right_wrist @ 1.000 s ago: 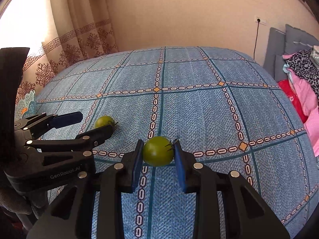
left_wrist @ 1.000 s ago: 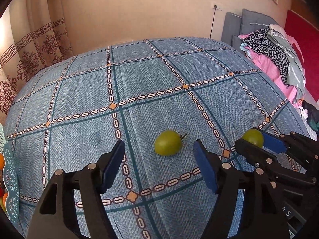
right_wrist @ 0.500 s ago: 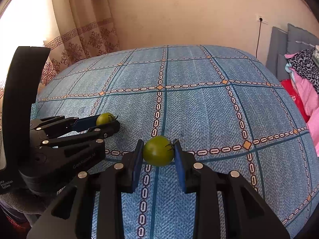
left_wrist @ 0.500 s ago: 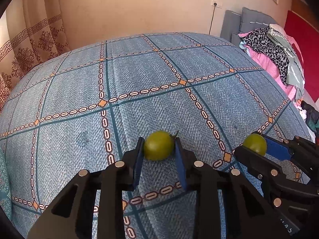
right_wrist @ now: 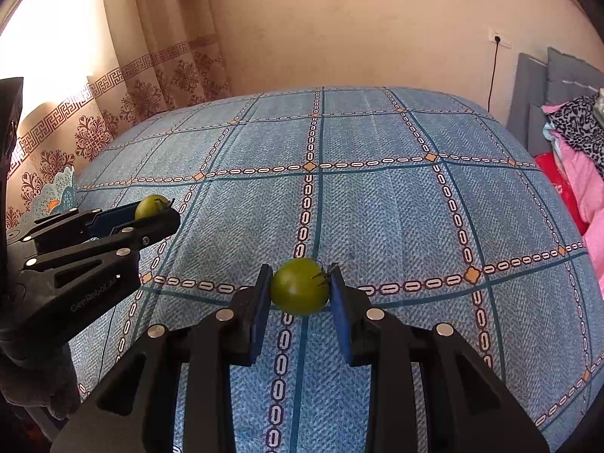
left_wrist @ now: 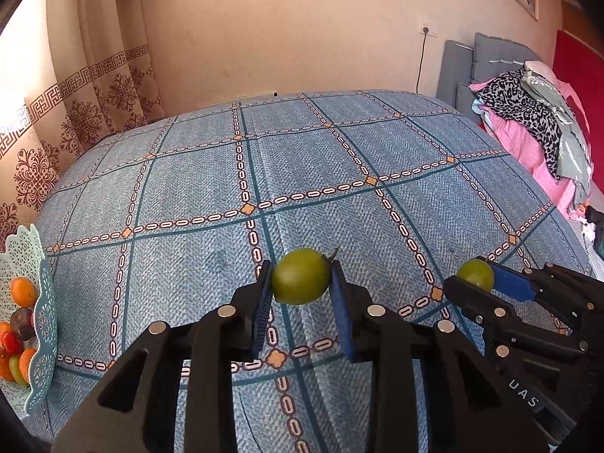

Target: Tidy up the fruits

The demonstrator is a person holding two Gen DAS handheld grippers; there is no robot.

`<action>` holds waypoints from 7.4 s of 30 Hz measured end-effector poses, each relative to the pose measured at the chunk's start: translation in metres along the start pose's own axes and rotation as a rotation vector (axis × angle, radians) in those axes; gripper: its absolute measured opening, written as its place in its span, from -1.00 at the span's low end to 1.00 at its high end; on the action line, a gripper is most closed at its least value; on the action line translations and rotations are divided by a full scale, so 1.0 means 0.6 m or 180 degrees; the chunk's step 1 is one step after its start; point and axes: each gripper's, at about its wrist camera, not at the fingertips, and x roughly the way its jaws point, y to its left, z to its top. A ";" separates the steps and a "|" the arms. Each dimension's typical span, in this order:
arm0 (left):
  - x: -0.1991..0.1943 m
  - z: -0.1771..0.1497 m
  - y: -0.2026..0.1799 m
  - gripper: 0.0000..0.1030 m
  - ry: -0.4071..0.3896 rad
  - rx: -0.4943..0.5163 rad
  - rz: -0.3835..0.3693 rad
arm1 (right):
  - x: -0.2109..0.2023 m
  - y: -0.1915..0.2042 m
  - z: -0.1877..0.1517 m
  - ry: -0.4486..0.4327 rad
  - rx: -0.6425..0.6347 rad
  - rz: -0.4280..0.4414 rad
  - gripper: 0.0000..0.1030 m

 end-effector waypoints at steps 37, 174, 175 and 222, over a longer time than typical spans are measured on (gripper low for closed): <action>-0.148 -0.078 0.208 -0.41 -0.0530 -0.0782 0.0697 | -0.034 0.197 0.036 -0.0228 -0.0919 0.0152 -0.42; -0.307 -0.150 0.400 0.95 -0.0605 -0.0811 0.2491 | -0.094 0.463 0.022 -0.0586 -0.1479 0.1145 0.90; -0.306 -0.150 0.399 0.95 -0.0597 -0.0802 0.2489 | -0.093 0.464 0.022 -0.0589 -0.1482 0.1129 0.90; -0.295 -0.150 0.395 0.95 -0.0554 -0.0701 0.2477 | -0.087 0.473 0.007 -0.0618 -0.1586 0.0963 0.90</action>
